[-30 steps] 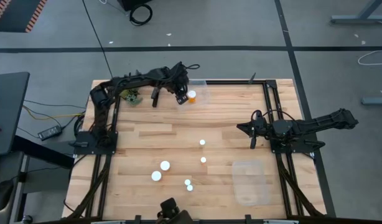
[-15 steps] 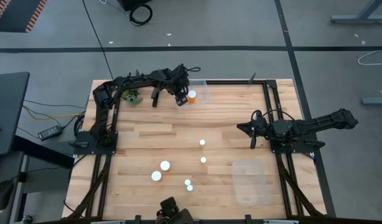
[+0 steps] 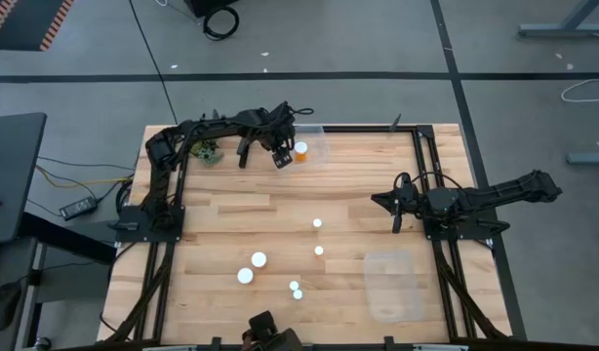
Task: Pick and place medicine bottles into bin by pill shape (circle, oval)
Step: Put the big orange pill bottle into the top transparent bin, then adjust the big orange pill bottle in the transparent bin
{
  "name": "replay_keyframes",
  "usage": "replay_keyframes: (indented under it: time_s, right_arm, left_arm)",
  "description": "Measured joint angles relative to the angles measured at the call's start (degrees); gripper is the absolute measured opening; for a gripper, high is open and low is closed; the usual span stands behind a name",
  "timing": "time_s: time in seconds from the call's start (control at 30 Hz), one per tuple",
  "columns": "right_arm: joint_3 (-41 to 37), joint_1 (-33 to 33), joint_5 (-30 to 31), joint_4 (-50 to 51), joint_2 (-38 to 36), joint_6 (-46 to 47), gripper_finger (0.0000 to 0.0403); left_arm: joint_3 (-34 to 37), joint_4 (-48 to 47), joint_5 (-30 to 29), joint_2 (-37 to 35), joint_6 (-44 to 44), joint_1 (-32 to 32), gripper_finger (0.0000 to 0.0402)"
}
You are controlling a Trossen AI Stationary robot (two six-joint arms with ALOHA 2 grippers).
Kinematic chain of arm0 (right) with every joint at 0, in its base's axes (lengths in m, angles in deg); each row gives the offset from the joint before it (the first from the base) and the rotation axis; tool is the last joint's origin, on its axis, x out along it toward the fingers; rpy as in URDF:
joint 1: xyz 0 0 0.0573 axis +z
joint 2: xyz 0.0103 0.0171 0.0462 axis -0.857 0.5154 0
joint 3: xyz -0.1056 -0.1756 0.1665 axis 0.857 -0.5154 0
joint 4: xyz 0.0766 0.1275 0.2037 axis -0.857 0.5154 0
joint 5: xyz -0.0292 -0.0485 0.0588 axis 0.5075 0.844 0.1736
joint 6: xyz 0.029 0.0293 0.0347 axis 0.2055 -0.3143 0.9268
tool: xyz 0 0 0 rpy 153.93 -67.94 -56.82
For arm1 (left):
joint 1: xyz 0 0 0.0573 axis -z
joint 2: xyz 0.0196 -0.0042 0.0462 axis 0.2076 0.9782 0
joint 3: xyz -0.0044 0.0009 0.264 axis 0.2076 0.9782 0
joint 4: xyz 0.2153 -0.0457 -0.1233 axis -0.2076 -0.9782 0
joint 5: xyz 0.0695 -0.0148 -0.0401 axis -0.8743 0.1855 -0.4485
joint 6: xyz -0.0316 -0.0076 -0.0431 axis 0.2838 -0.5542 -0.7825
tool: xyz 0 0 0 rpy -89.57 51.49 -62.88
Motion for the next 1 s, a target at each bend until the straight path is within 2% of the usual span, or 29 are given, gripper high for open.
replay_keyframes:
  time_s: [0.2,0.37,0.63,1.0]
  right_arm:
    - [0.0,0.0,-0.01,0.01,0.0,0.01,0.0037]
    - [0.0,0.01,-0.02,0.02,0.0,0.01,0.0037]
    - [0.0,-0.01,0.0,0.02,0.0,0.01,0.0037]
    - [0.0,0.01,-0.02,0.02,0.02,-0.01,0.0037]
  left_arm:
    - [0.0,0.15,-0.02,-0.02,0.07,-0.01,0.0267]
    - [-1.08,0.79,-0.83,-0.02,3.82,0.37,0.0281]
    - [-4.99,1.31,-1.84,-0.09,9.66,2.66,0.0282]
    - [-4.96,1.62,-3.55,3.72,9.92,4.13,0.0267]
